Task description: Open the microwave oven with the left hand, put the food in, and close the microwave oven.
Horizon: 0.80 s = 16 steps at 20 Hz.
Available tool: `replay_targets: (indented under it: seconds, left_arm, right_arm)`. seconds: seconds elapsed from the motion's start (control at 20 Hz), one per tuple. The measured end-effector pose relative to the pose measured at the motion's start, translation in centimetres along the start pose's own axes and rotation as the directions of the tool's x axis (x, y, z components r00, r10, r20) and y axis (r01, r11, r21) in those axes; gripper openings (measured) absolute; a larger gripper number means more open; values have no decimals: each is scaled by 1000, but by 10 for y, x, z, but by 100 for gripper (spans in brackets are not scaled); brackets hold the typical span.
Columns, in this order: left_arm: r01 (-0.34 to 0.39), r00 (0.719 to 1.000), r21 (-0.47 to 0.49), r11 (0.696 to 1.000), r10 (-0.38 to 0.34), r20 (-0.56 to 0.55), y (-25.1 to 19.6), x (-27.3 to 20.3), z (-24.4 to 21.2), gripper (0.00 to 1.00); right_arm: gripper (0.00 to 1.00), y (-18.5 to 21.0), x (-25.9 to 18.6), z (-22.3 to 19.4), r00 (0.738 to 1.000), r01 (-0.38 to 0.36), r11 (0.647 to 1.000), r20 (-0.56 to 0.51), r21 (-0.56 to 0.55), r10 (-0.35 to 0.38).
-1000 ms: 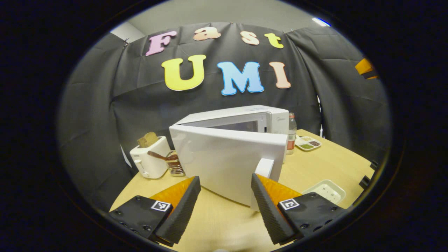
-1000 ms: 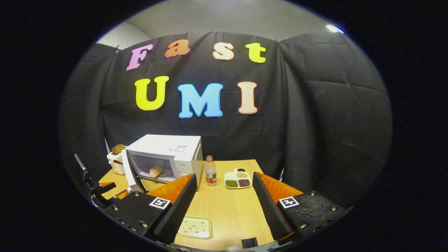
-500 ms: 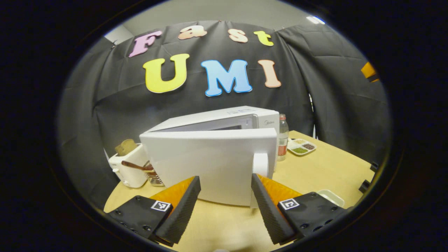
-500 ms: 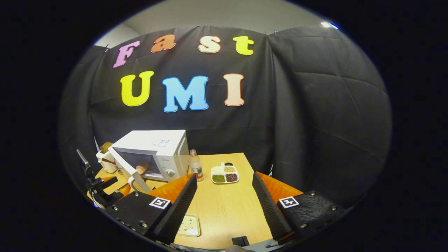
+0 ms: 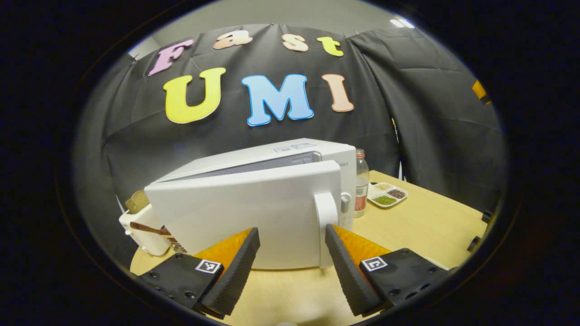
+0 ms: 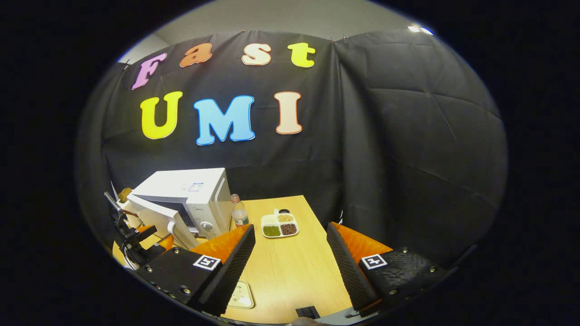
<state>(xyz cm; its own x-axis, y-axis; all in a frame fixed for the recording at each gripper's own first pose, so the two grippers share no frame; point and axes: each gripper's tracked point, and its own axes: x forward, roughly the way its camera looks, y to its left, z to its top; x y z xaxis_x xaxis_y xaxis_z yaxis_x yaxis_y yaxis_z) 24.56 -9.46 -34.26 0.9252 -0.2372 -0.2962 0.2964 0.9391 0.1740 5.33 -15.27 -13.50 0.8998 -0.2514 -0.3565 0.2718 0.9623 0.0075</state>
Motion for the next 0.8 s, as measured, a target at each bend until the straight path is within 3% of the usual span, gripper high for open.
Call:
replay_targets:
  seconds: [0.4,0.7,0.75,0.8]
  left_arm:
    - [-6,1000,-1,1000,6,8,1,46,13,94]
    - [-23,1000,-18,1000,23,-4,-2,55,11,100]
    - [-29,1000,-26,999,29,-4,-3,54,11,94]
    - [-35,999,-35,999,34,-6,-3,54,9,100]
  right_arm:
    - [97,3,5,-16,999,24,1000,-48,7,-24]
    - [97,13,8,-28,997,6,1000,-77,16,-4]
    - [97,14,10,-28,997,4,1000,-78,14,-3]
    - [97,15,10,-27,997,-1,1000,-76,17,2]
